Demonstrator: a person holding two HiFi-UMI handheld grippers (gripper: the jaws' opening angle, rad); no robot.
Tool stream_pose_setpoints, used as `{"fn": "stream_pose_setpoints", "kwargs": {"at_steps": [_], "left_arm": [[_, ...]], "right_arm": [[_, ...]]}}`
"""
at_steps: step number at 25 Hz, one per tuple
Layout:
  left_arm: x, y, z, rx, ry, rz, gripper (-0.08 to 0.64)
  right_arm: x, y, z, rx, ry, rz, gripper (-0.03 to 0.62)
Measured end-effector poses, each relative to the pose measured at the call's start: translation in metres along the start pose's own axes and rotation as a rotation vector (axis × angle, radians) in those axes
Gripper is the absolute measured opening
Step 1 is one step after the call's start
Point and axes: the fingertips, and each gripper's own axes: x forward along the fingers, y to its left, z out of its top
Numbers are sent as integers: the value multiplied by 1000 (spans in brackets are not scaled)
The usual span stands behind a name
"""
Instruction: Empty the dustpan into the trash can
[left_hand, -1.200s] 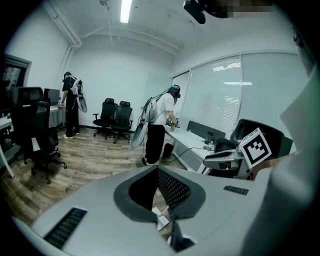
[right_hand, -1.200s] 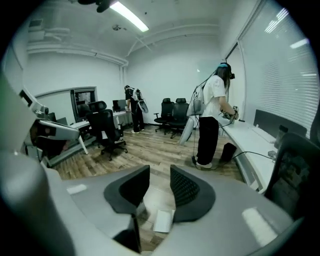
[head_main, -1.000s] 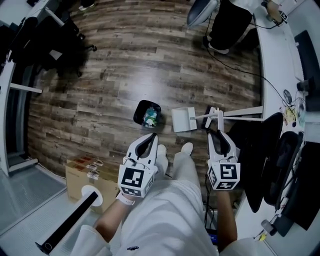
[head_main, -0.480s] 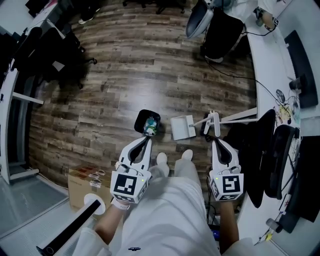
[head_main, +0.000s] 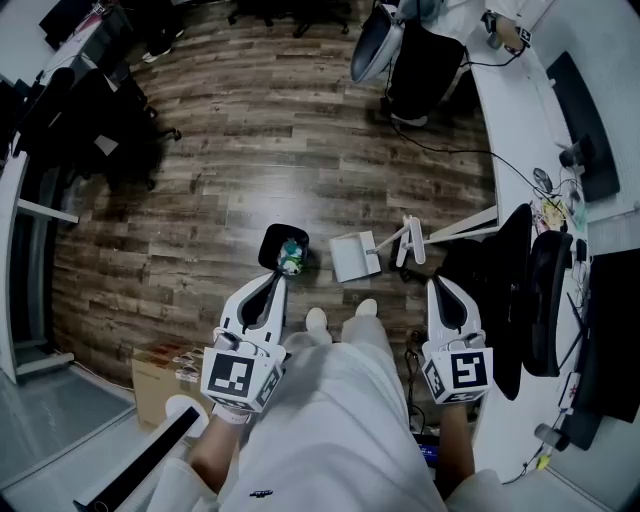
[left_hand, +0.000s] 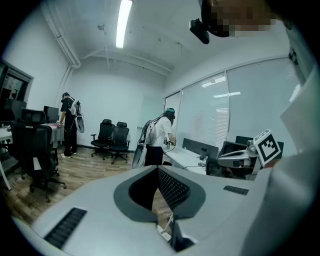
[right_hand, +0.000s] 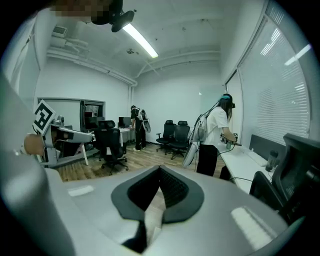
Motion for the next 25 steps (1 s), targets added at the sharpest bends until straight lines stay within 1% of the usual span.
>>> {"fn": "stream_pose_setpoints", "kwargs": {"at_steps": [5, 10, 13, 18, 22, 25], "left_arm": [[-7, -3, 10, 17, -24, 6, 6], [-15, -5, 11, 30, -23, 7, 6], [-22, -4, 13, 34, -38, 11, 6], [-25, -7, 17, 35, -53, 7, 6], [-23, -9, 17, 34, -57, -5, 6], [-21, -12, 13, 41, -47, -18, 6]], "right_arm": [[-10, 2, 9, -23, -14, 12, 12], [-28, 3, 27, -28, -86, -31, 12], [-35, 9, 34, -40, -108, -31, 12], [-38, 10, 35, -2, -122, -42, 12], [-35, 16, 33, 12, -115, -19, 11], [-34, 21, 30, 0, -109, -13, 11]]}}
